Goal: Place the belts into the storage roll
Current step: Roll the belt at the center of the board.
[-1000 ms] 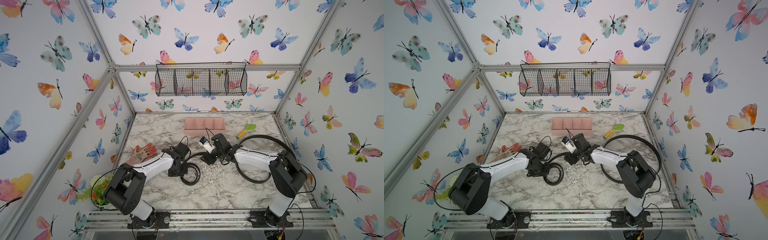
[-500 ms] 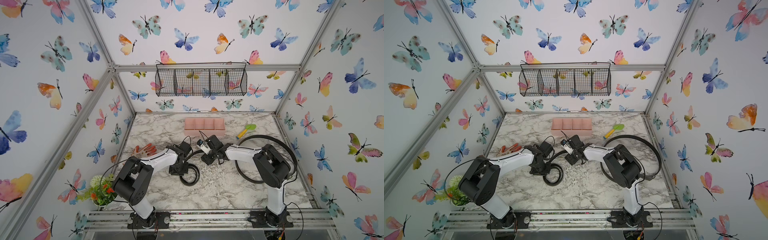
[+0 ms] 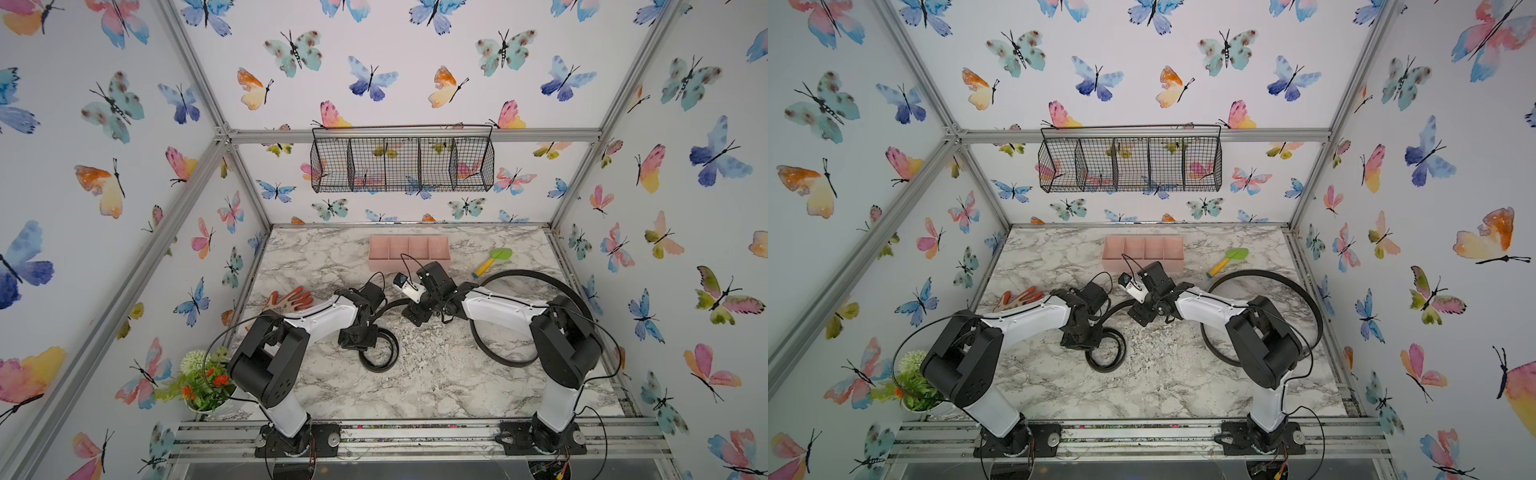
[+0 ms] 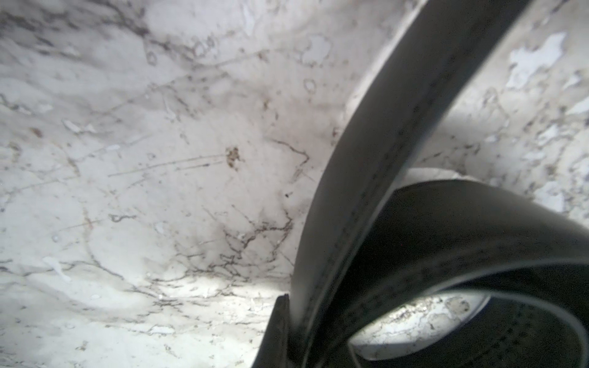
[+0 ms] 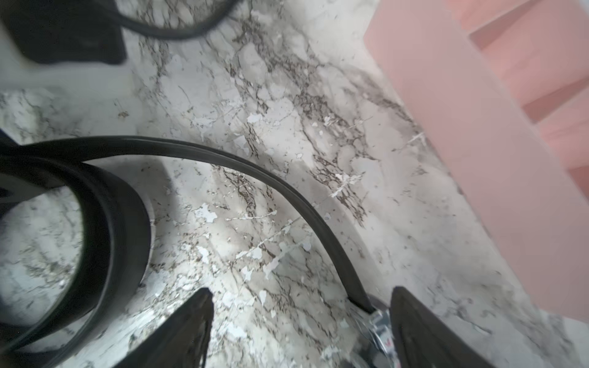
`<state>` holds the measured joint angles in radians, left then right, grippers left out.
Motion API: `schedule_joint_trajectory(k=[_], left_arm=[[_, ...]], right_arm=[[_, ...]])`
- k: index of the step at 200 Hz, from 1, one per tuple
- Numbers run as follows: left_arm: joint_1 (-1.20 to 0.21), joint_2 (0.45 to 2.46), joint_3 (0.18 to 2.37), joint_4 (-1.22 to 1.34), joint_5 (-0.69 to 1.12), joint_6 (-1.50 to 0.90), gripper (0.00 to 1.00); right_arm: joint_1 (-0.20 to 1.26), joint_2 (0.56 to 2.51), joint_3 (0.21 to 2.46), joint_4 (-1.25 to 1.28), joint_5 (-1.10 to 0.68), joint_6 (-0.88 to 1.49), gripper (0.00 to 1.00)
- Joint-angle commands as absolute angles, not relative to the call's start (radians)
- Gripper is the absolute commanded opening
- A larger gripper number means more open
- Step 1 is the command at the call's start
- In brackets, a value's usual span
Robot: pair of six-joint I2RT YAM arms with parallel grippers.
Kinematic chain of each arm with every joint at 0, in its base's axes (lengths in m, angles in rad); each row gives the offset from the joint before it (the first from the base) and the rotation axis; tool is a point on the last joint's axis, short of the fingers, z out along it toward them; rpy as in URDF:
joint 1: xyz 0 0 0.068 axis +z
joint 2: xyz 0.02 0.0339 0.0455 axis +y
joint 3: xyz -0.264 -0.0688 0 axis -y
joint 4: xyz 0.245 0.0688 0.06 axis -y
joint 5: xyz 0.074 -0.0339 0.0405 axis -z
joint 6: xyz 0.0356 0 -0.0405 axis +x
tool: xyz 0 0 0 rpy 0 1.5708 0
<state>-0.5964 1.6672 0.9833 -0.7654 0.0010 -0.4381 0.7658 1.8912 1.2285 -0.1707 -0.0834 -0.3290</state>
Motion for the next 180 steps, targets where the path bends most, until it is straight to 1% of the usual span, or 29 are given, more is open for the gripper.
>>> schedule_joint_trajectory(k=[1, 31, 61, 66, 73, 91, 98, 102, 114, 127, 152, 162, 180], left_arm=[[-0.606, 1.690, 0.960, -0.755, -0.011, -0.409, 0.10], [-0.609, 1.687, 0.957, -0.753, -0.004, -0.392, 0.10], [-0.613, 1.689, 0.958, -0.755, -0.002, -0.382, 0.10], [-0.614, 1.687, 0.957, -0.755, -0.003, -0.381, 0.10], [-0.615, 1.685, 0.958, -0.756, -0.004, -0.383, 0.10], [-0.614, 1.690, 0.961, -0.755, -0.011, -0.384, 0.10], [-0.613, 1.698, 0.964, -0.753, -0.011, -0.384, 0.11], [-0.614, 1.703, 0.966, -0.753, -0.010, -0.383, 0.11], [-0.614, 1.719, 0.977, -0.750, -0.008, -0.383, 0.11], [-0.614, 1.739, 0.998, -0.748, -0.007, -0.383, 0.11], [-0.612, 1.792, 1.055, -0.752, -0.007, -0.382, 0.12], [-0.613, 1.814, 1.082, -0.753, -0.006, -0.380, 0.12], [-0.612, 1.851, 1.134, -0.762, -0.002, -0.371, 0.13]], right_arm=[[0.766, 1.964, 1.286, -0.195, -0.094, -0.420, 0.93], [0.764, 2.041, 1.342, -0.173, -0.084, -0.465, 0.95], [0.749, 2.101, 1.395, -0.181, -0.134, -0.474, 0.94], [0.745, 2.105, 1.399, -0.180, -0.147, -0.474, 0.91], [0.738, 2.113, 1.407, -0.186, -0.169, -0.471, 0.84], [0.723, 2.133, 1.451, -0.254, -0.221, -0.456, 0.48], [0.720, 2.137, 1.465, -0.281, -0.233, -0.444, 0.38], [0.721, 2.136, 1.466, -0.290, -0.238, -0.439, 0.34], [0.720, 2.120, 1.444, -0.302, -0.249, -0.417, 0.29], [0.721, 2.083, 1.397, -0.291, -0.255, -0.371, 0.19], [0.720, 2.002, 1.288, -0.266, -0.267, -0.245, 0.09], [0.720, 1.971, 1.246, -0.258, -0.270, -0.190, 0.04], [0.719, 1.917, 1.164, -0.236, -0.257, -0.095, 0.03]])
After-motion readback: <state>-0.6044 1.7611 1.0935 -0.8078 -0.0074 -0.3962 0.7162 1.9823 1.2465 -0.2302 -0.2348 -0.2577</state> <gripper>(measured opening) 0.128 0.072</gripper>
